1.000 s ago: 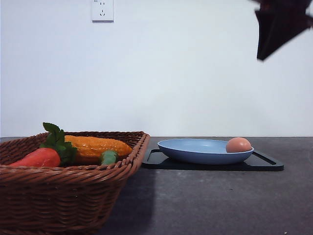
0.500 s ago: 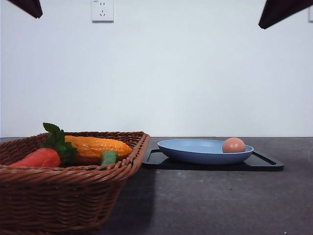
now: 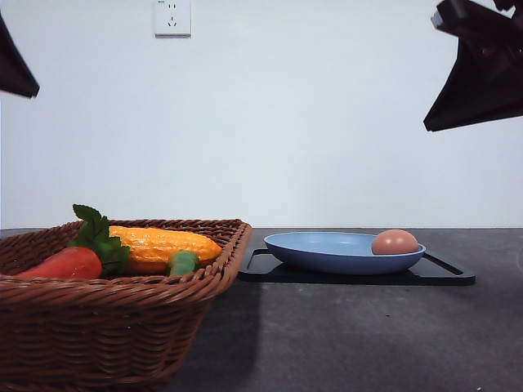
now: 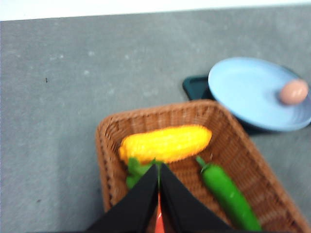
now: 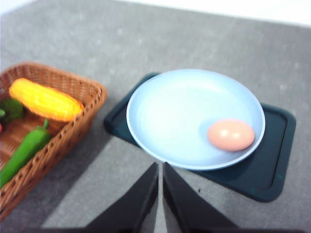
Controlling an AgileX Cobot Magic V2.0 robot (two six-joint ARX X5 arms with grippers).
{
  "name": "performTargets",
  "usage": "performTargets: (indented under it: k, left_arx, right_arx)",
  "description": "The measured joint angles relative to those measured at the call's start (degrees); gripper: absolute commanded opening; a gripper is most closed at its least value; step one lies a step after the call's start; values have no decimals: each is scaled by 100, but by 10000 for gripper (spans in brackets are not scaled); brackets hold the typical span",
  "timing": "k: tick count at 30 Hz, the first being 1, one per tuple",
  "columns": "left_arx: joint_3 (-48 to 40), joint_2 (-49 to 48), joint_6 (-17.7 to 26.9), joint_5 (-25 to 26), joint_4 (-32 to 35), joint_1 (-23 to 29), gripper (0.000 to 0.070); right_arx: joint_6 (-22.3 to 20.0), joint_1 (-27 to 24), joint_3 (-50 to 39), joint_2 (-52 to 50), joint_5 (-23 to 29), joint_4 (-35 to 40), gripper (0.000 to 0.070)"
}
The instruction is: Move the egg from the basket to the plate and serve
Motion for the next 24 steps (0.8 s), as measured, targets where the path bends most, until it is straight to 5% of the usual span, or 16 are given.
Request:
performTargets:
  k: [17,24]
  left_arx:
    - [6,-73,-176,2,139,1,0]
    - [-168,-1498,702,-12,270,556,0]
  right_arx:
    - [33,-2,4,-17,33,47,0]
    - [33,-4,4,-21,46,48,0]
